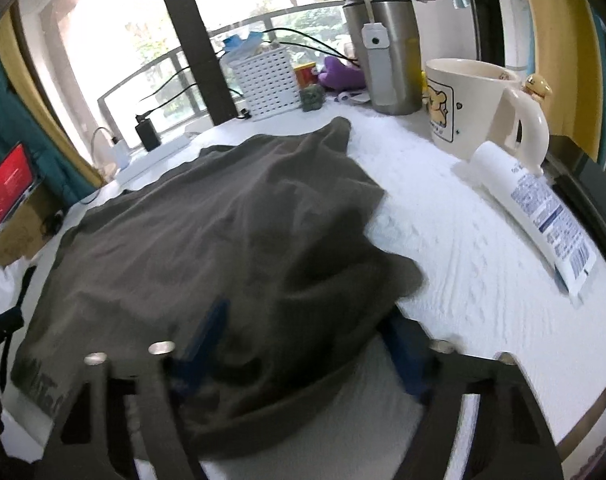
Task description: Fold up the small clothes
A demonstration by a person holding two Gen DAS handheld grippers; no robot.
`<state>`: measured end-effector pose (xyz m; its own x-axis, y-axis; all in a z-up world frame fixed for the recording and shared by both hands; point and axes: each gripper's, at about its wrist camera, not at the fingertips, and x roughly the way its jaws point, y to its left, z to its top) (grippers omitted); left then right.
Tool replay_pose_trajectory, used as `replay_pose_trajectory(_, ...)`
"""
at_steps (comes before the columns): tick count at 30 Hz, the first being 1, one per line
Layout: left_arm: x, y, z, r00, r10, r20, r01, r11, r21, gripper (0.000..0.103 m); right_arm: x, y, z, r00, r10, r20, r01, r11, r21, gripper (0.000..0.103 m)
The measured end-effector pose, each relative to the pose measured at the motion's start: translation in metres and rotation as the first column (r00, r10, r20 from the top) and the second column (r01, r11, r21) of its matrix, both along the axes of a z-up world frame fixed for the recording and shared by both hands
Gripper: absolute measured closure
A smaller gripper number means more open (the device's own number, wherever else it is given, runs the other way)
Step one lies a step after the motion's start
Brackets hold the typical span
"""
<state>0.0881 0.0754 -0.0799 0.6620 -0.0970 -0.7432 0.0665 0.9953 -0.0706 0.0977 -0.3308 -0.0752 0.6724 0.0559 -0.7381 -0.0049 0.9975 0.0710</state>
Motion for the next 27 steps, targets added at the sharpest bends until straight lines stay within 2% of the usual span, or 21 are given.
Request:
replay_pose_trajectory(2,0.005,0.005,-0.001,1.0,0.008,-0.006,-0.008,1.0,-0.006,0.061,0.004,0.001,0.0,1.0,0.004,-0.004,-0.004,1.0,0.001,0.064)
replay_pose_trajectory(7,0.016,0.012,-0.002,1.0,0.005,-0.011,-0.005,1.0,-0.024,0.061,0.012,0.003,0.001,0.999,0.022,-0.035,-0.021,1.0,0.011,0.081)
replay_pose_trajectory(17,0.028,0.033,-0.001,1.0,-0.008,0.01,0.008,0.997,-0.071,0.061,0.019,0.041,0.042,0.996,0.08,0.025,-0.079,0.996,-0.042,0.083)
replay_pose_trajectory(27,0.02,0.074,-0.002,0.999,0.037,0.037,-0.033,0.994,-0.105,0.061,0.04,0.131,0.072,0.967,0.247,0.06,-0.239,0.965,-0.111,0.084)
